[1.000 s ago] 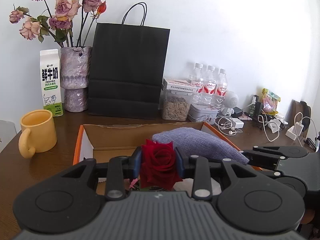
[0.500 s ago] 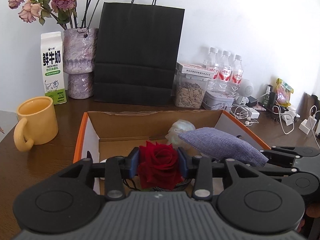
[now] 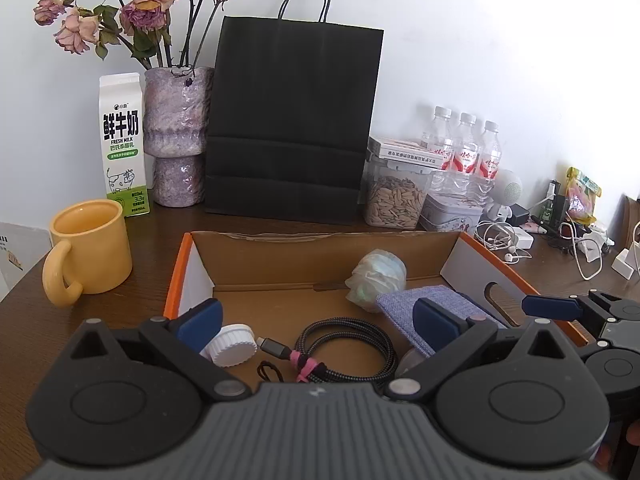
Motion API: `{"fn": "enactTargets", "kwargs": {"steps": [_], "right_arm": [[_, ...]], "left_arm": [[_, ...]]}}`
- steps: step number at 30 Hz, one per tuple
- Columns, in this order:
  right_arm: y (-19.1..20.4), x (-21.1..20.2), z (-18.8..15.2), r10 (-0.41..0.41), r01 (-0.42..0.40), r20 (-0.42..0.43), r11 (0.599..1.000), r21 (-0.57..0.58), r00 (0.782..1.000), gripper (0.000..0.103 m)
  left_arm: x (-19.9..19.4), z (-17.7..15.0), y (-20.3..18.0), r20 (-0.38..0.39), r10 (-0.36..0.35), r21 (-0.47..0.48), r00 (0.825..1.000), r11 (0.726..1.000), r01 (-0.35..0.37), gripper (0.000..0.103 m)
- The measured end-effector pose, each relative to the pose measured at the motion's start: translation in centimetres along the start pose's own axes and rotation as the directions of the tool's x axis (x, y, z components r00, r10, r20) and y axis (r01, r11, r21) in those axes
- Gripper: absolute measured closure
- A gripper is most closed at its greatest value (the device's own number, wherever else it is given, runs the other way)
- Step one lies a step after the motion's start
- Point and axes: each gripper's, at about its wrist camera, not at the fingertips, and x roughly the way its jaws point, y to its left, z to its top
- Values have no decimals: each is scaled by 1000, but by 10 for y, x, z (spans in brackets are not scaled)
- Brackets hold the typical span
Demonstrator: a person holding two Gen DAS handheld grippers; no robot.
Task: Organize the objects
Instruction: 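Lower the rose and purple pouch into the box and open both grippers, then withdraw both grippers from the box back over the table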
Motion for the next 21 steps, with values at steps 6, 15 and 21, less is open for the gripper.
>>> {"fn": "enactTargets", "kwargs": {"steps": [6, 15, 21], "right_arm": [[0, -1, 0, 1, -1, 0, 1000, -2, 1000, 0], [4, -7, 2, -2, 2, 10, 1000, -13, 1000, 0], [9, -25, 0, -12, 13, 37, 1000, -23, 999, 0]], "left_arm": [[0, -1, 0, -1, 0, 1, 1000, 1000, 0, 0], [-7, 1, -2, 14, -3, 5, 1000, 1000, 3, 0], [-24, 0, -2, 47, -3, 2, 999, 1000, 3, 0]]}}
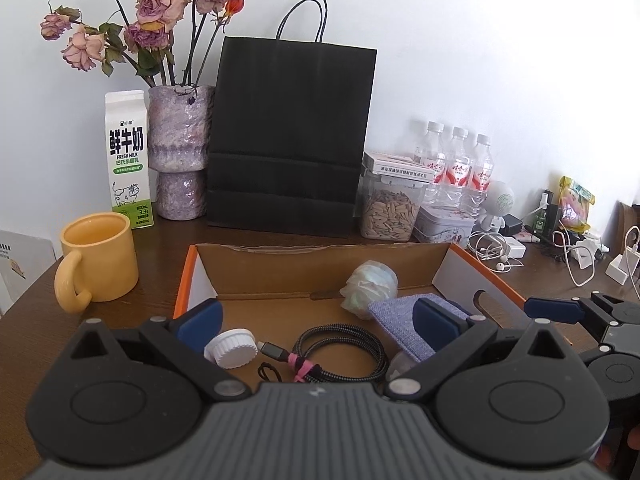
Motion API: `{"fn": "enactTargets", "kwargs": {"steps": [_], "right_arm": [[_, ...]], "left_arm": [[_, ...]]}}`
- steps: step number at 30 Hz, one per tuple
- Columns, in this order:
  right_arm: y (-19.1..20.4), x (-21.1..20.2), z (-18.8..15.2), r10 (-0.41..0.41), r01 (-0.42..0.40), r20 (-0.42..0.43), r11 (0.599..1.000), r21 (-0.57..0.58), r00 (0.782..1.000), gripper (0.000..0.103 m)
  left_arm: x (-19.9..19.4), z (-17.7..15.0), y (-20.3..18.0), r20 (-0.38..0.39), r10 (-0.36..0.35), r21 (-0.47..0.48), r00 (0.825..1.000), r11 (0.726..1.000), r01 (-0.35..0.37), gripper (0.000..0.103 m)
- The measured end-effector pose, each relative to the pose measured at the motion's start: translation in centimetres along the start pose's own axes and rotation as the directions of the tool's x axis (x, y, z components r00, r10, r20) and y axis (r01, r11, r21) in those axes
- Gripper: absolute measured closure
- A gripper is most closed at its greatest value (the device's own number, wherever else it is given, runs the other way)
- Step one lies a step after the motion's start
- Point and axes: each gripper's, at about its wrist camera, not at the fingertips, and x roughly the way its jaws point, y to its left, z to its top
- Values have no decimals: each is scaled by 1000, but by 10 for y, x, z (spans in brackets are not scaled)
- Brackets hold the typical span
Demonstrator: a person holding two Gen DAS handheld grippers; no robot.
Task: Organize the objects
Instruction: 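Withdraw both grippers from the box back over the table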
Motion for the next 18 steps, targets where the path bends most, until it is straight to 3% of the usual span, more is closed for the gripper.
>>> {"fn": "enactTargets", "kwargs": {"steps": [11, 18], "right_arm": [[6, -44, -18, -13, 13, -2, 1000, 8, 1000, 0], [5, -74, -41, -31, 31, -53, 1000, -3, 998, 0]], "left_arm": [[-37, -10, 3, 7, 1, -14, 1000, 1000, 0, 0], [-59, -24, 13, -19, 33, -8, 999, 999, -33, 0]]}}
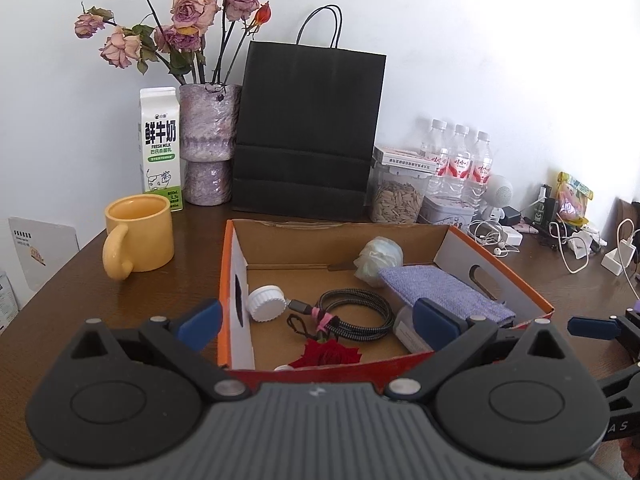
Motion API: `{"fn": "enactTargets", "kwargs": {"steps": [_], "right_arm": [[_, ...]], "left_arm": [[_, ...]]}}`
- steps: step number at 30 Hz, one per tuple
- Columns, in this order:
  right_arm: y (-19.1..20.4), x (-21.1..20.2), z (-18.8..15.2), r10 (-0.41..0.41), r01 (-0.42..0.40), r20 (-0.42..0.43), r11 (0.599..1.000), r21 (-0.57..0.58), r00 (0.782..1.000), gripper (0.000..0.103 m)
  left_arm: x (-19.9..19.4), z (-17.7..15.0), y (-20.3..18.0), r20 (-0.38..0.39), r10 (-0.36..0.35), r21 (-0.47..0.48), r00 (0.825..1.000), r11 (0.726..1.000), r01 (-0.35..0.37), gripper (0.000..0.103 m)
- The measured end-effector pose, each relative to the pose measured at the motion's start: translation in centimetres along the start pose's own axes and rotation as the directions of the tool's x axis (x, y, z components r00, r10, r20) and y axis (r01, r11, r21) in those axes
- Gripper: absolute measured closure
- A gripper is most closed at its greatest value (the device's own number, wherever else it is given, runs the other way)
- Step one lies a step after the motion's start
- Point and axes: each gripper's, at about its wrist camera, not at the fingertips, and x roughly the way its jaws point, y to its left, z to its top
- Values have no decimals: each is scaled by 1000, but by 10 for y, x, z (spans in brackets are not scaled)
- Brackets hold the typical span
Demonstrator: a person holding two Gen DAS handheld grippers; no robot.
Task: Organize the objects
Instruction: 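Withdraw both grippers from the box back over the table, then grasp the white bottle cap with the left gripper while the right gripper grasps the white cloth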
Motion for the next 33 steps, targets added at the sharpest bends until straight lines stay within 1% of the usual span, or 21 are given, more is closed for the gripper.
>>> {"fn": "enactTargets", "kwargs": {"steps": [9, 15, 21, 27, 29, 33], "right_arm": [[2, -20, -31, 6, -6, -76, 1000, 5, 997, 0], [5, -18, -48, 25, -22, -137, 1000, 19, 990, 0], [5, -9, -58, 38, -28, -184, 998, 54, 982, 0], [6, -2, -64, 43, -28, -213, 997, 73, 976, 0], [7, 0, -65, 23, -11, -211, 998, 60, 977, 0], [7, 0, -66, 18, -6, -200, 998, 58, 980, 0]], "left_arm": [[-19, -17, 10, -41, 25, 6, 999, 1000, -25, 0], [-26, -31, 18, -82, 35, 21, 996, 999, -34, 0], [-32, -42, 31, -115, 64, 12, 991, 998, -63, 0], [-35, -50, 46, -145, 97, -12, 985, 995, -100, 0], [-34, -51, 52, -155, 114, -24, 981, 993, -119, 0], [-30, -54, 63, -173, 145, -41, 974, 987, -155, 0]]}}
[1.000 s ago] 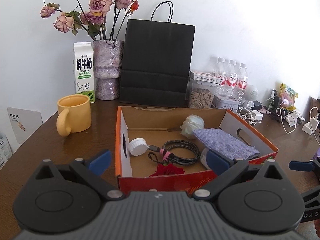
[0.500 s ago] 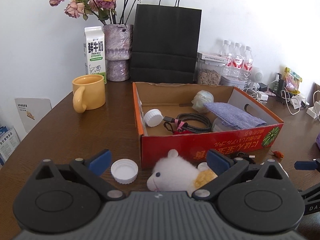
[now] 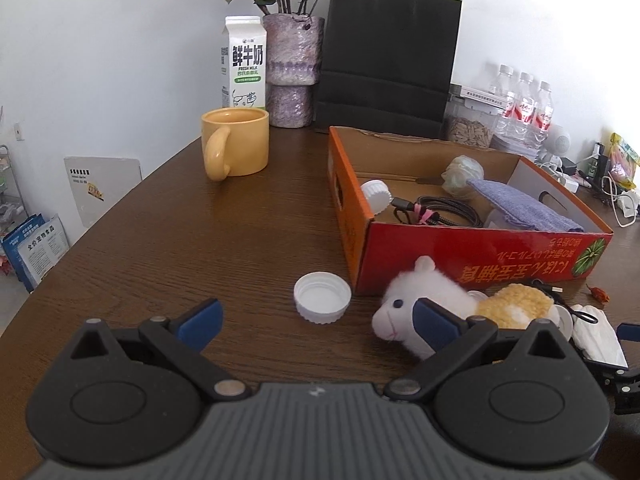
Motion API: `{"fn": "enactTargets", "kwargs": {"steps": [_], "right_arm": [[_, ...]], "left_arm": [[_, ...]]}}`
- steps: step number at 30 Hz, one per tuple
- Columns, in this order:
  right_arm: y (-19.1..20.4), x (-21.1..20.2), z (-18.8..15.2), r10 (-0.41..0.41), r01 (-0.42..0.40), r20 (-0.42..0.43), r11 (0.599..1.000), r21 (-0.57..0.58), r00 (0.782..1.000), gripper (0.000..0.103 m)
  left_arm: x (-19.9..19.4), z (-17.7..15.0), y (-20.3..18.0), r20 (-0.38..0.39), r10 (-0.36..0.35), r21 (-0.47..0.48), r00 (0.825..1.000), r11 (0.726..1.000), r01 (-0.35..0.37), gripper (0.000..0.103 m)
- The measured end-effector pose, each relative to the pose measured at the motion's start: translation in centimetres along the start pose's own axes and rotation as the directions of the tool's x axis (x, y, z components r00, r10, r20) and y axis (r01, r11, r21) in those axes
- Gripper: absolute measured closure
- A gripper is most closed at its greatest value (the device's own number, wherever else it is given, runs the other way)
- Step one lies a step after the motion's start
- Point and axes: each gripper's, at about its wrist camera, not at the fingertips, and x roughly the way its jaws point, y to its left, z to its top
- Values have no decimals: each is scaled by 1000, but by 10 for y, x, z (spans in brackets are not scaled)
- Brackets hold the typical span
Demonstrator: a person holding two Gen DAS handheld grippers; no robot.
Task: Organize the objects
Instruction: 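Grasp the white bottle cap with the left gripper while the right gripper grasps the white cloth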
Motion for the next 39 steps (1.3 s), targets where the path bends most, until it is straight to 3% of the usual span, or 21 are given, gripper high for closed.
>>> {"fn": "enactTargets", "kwargs": {"steps": [5, 22, 36, 37, 39], "right_arm": [[0, 0, -1, -4, 4, 14, 1000, 1, 1000, 0], [-1, 0, -1, -4, 4, 14, 1000, 1, 1000, 0], [-1, 1, -1, -5, 5, 14, 1000, 1, 1000, 0], [-1, 1, -1, -5, 5, 14, 1000, 1, 1000, 0], [-1, 1, -1, -5, 5, 14, 1000, 1, 1000, 0]], "left_arm": [[16, 0, 8, -35, 49, -11, 998, 999, -50, 0], [65, 6, 4, -99, 111, 12, 989, 994, -110, 0], [65, 0, 7, -54, 110, 4, 992, 994, -110, 0], [64, 0, 7, -51, 109, 0, 993, 994, -109, 2], [59, -1, 6, -24, 110, 6, 994, 994, -110, 28]]}}
